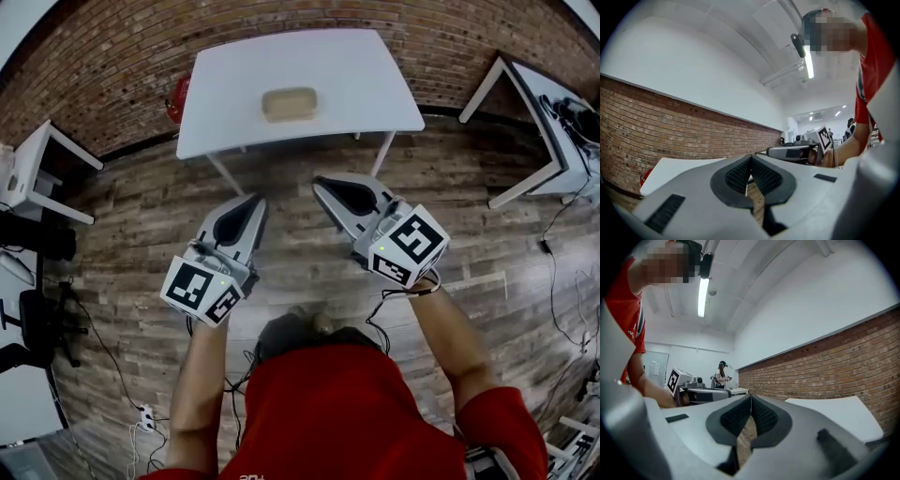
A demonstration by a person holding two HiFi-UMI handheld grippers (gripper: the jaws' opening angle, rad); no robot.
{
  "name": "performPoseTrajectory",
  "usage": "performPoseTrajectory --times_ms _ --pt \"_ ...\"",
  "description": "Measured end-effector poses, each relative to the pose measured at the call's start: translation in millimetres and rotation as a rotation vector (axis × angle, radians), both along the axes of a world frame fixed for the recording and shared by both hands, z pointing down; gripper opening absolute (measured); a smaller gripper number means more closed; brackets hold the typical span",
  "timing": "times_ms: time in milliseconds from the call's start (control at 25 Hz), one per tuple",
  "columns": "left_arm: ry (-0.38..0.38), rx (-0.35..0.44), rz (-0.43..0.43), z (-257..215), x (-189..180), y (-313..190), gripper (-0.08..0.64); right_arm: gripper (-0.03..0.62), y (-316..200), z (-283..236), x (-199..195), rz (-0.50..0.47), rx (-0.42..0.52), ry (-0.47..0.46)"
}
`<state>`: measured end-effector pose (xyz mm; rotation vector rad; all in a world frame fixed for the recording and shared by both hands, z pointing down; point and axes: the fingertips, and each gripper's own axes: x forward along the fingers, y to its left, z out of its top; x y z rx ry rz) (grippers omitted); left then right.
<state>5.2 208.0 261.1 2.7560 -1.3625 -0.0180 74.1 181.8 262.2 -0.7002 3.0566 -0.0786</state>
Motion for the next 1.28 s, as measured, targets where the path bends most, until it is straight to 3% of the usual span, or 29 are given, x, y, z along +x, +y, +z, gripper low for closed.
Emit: performPoseTrajectory --times_ms 400,920,1280 --pt "0.005 0.012 0.034 12 -12 -91 0.015 0.031 -78 12 -24 0.001 0.030 0.049" --pt "-0.034 0.013 0.127 37 -71 -258 0.015 0.031 -236 37 -87 0.104 0.016 0.112" --pt "-0.042 -0.025 0.167 68 -87 -327 0.015 0.031 -308 66 -92 0.171 -0.022 0.178"
